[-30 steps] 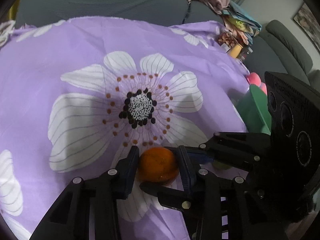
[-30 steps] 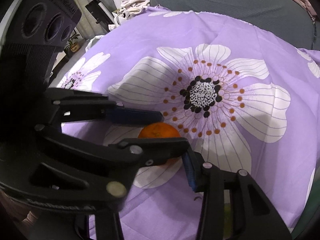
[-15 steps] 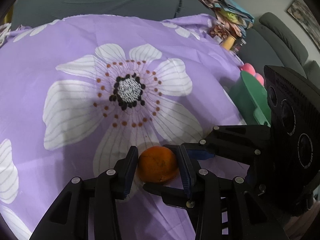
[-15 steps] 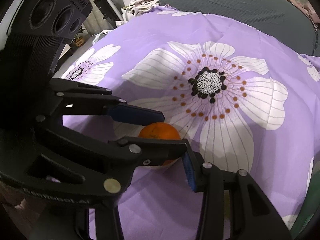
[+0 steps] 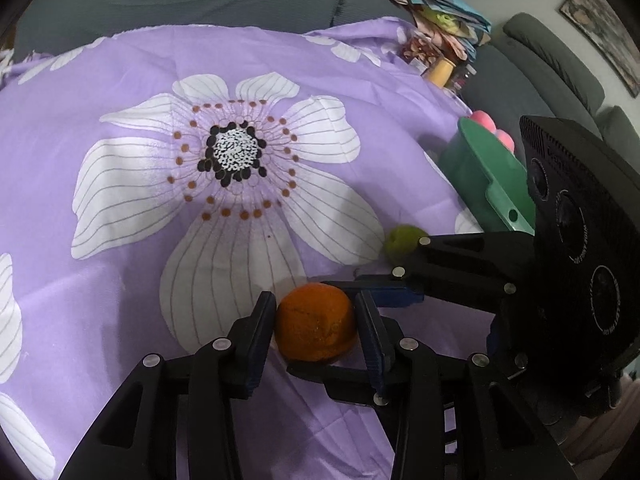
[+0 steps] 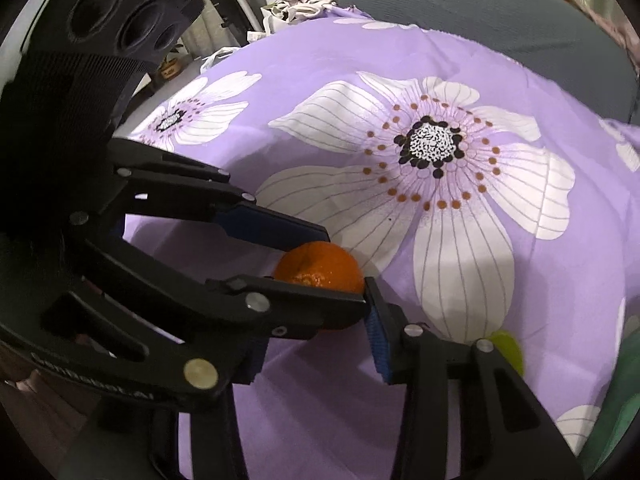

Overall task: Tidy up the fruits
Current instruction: 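Carry the orange with the right gripper into the green bowl and release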

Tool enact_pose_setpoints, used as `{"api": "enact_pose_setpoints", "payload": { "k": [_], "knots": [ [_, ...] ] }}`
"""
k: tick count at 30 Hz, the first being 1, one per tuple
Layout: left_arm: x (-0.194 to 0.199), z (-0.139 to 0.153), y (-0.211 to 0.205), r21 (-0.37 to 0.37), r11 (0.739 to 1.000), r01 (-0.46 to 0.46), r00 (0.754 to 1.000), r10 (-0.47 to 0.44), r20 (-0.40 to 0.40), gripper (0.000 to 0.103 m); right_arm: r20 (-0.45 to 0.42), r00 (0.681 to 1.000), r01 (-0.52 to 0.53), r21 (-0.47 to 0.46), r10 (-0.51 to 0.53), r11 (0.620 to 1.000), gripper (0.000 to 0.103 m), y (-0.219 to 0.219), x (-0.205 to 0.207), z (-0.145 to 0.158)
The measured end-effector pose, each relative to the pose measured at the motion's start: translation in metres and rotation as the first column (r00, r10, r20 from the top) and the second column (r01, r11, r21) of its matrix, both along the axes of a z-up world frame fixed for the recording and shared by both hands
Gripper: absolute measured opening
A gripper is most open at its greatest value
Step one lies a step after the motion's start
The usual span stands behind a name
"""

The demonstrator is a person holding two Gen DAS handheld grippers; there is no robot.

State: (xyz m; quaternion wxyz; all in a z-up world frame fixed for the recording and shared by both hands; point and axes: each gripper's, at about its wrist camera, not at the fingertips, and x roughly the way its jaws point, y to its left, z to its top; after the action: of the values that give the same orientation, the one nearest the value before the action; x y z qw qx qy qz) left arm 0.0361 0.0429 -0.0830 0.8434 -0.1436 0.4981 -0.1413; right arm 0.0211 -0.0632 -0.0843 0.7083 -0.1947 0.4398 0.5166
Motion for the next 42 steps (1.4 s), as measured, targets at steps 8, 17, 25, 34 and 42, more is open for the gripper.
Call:
{"api": "enact_pose_setpoints", "payload": {
  "k": [8, 17, 25, 34, 42],
  "knots": [
    [-0.003, 0.024, -0.029, 0.044, 0.998, 0.046, 0.996, -0.049, 0.070, 0.040, 0.051, 0.997, 0.055, 0.065, -0.058, 0.996, 0.042, -0.034, -0.002, 0.021],
    [0.020, 0.064, -0.086, 0.123, 0.983, 0.133, 0.977, -0.151, 0.151, 0.040, 0.100, 0.973, 0.186, 0.182, -0.206, 0.966, 0.042, -0.099, 0.010, 0.054],
    [0.047, 0.088, -0.142, 0.176, 0.958, 0.229, 0.948, -0.260, 0.184, 0.040, 0.098, 0.931, 0.315, 0.269, -0.352, 0.910, 0.042, -0.159, 0.028, 0.072],
    [0.072, 0.096, -0.191, 0.191, 0.931, 0.312, 0.922, -0.345, 0.177, 0.040, 0.066, 0.876, 0.437, 0.306, -0.477, 0.846, 0.043, -0.201, 0.049, 0.069],
    [0.086, 0.086, -0.209, 0.197, 0.932, 0.305, 0.932, -0.335, 0.141, 0.045, 0.082, 0.827, 0.518, 0.273, -0.556, 0.811, 0.051, -0.217, 0.058, 0.060]
  ]
}}
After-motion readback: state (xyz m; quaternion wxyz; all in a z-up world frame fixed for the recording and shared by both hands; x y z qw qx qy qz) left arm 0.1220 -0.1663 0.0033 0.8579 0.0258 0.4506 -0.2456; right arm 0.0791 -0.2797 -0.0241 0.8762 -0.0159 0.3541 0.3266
